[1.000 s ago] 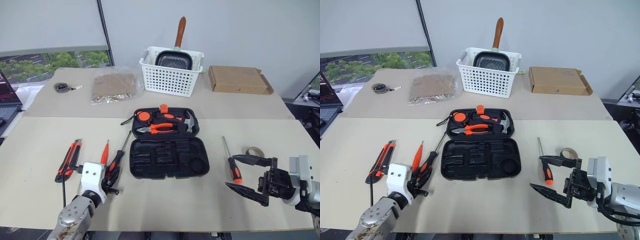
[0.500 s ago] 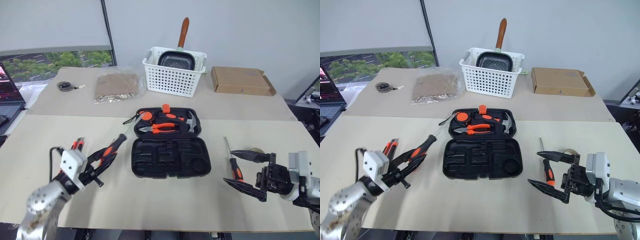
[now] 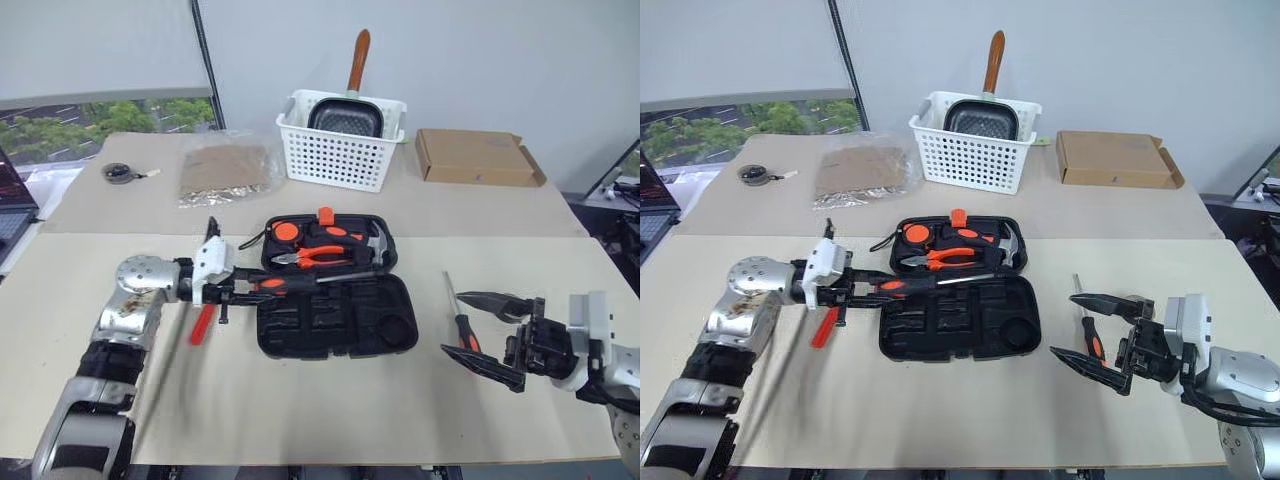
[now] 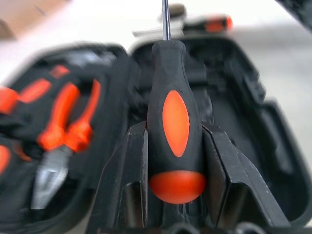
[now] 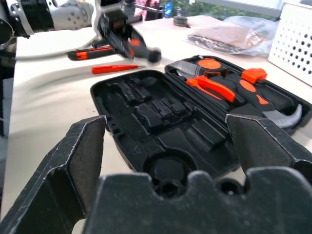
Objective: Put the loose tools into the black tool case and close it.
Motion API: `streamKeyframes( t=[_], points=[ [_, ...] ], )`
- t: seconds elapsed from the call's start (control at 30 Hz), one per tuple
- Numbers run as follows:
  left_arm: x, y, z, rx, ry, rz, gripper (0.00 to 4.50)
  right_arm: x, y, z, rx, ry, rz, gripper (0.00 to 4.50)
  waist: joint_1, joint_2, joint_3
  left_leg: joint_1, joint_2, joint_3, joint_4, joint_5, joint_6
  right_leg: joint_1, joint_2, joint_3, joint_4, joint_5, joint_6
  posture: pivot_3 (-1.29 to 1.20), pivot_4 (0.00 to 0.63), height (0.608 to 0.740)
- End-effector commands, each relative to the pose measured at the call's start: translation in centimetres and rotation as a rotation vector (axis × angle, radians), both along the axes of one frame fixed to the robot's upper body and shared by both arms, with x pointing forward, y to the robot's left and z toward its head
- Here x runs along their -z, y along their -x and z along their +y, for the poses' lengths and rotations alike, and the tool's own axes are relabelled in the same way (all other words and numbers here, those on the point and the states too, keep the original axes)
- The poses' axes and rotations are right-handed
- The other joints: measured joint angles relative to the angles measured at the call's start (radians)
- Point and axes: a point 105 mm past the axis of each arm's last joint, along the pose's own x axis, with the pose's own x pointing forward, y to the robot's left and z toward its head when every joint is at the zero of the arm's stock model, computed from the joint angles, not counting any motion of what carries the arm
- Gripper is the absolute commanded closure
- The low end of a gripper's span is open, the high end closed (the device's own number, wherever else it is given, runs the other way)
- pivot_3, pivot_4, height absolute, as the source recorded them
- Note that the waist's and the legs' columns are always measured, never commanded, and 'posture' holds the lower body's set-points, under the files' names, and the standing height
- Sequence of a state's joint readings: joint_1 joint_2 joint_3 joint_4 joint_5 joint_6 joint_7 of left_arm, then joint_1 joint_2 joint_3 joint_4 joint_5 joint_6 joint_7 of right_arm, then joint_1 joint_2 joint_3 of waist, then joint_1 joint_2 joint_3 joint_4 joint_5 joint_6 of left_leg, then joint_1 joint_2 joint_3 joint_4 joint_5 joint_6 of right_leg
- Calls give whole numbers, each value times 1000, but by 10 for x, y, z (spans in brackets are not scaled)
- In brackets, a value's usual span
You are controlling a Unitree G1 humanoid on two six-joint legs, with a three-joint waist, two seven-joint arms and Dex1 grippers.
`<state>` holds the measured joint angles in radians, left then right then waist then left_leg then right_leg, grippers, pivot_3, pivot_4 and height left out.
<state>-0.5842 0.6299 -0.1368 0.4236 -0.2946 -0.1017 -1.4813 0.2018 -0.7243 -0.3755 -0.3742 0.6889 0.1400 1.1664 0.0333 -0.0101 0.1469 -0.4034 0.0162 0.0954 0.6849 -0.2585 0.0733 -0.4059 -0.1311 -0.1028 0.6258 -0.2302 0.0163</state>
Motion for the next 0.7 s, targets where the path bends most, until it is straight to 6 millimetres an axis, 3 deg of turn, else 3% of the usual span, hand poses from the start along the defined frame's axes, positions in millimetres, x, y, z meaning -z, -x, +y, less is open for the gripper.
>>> streamKeyframes(
  t=[0.03,0.2,0.47,0.7],
  points=[
    [-5,-21,-6,-23,-63,-82,3537,-9,3,0,31,6,-61,0,4,-1,0,0,0,0,0,0,0,0,0,0,0,0,0,0,150,700],
    [-1,-33,-14,-36,-108,-97,3537,-8,-1,-5,96,18,-103,0,9,-1,1,-1,0,-1,4,0,1,0,0,0,0,1,3,0,150,700],
    [11,-41,-9,-61,-248,-107,3537,-6,0,-9,117,20,-113,0,4,-1,1,-3,0,-1,8,-2,3,0,0,2,1,2,3,0,150,700],
    [15,-38,-15,-49,-293,-96,3537,-6,-1,-8,117,25,-117,0,4,-1,1,-2,1,-2,10,-1,3,1,-1,3,2,1,6,0,150,700]
  ],
)
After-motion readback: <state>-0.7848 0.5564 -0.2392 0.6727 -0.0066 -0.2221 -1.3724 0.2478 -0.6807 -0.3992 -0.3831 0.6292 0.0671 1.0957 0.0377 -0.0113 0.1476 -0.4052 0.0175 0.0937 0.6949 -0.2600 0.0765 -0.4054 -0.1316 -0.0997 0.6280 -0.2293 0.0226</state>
